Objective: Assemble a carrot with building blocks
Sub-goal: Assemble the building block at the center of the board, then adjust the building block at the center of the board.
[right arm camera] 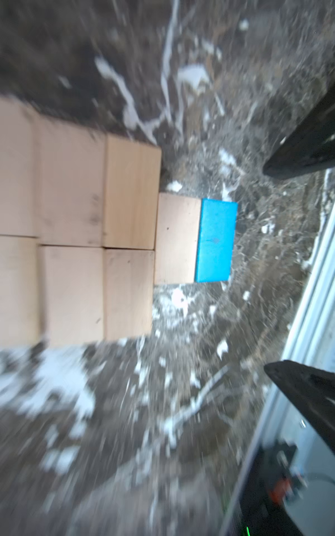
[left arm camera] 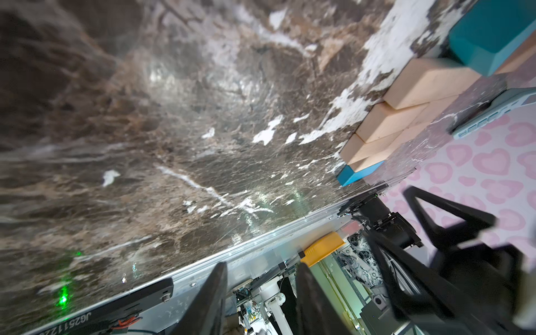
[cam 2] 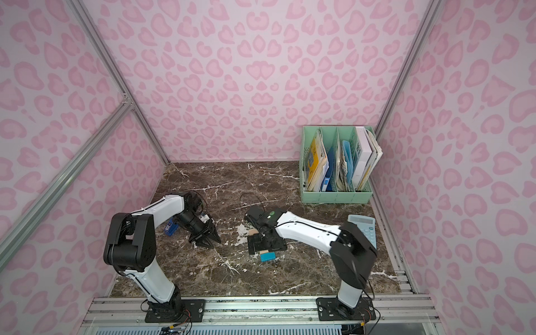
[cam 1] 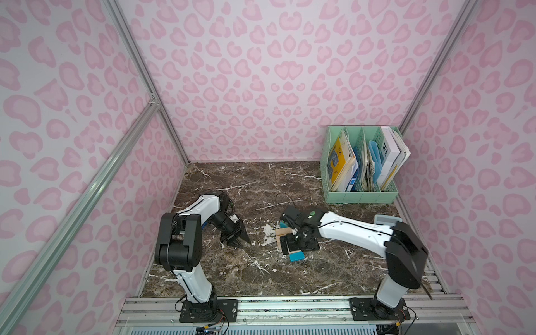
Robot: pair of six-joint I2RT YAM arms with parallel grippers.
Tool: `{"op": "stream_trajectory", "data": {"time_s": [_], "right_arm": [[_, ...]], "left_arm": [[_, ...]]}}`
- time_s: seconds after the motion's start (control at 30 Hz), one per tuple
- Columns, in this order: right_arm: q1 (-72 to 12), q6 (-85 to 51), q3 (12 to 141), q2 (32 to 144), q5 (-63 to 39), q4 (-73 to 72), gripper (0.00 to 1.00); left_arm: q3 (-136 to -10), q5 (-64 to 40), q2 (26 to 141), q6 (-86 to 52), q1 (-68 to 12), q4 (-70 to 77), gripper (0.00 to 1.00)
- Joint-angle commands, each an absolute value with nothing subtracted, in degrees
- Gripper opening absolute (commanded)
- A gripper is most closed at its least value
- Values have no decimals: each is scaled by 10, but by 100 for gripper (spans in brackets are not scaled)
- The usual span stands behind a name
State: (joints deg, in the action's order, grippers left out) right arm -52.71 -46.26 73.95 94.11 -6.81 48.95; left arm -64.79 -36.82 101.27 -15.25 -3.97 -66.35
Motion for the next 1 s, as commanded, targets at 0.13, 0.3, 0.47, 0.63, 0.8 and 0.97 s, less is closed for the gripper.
{"op": "stream_trajectory", "data": {"time_s": [0.13,0.3,0.47,0.63,0.8,0.97], "right_arm": [[-185,-259,736,752,-157,396,99],[-88,-192,658,765,-199,303,99],[-33,-144,531,734,-144,137,99],[14,-80,422,709,-94,-22,99],[23,-37,180,675,-54,-411,99],[35,-60,112,727,-50,-558,94]], "left_arm": [[-754,-357,1007,-141,-35,-631,99],[-790,-348,1016,-143,-19,-558,99],[-717,-382,986,-186,20,-381,99],[-663,-309,938,-156,34,-279,99],[-595,-189,875,-74,34,-179,99],[-527,-149,859,-38,44,-77,99]]}}
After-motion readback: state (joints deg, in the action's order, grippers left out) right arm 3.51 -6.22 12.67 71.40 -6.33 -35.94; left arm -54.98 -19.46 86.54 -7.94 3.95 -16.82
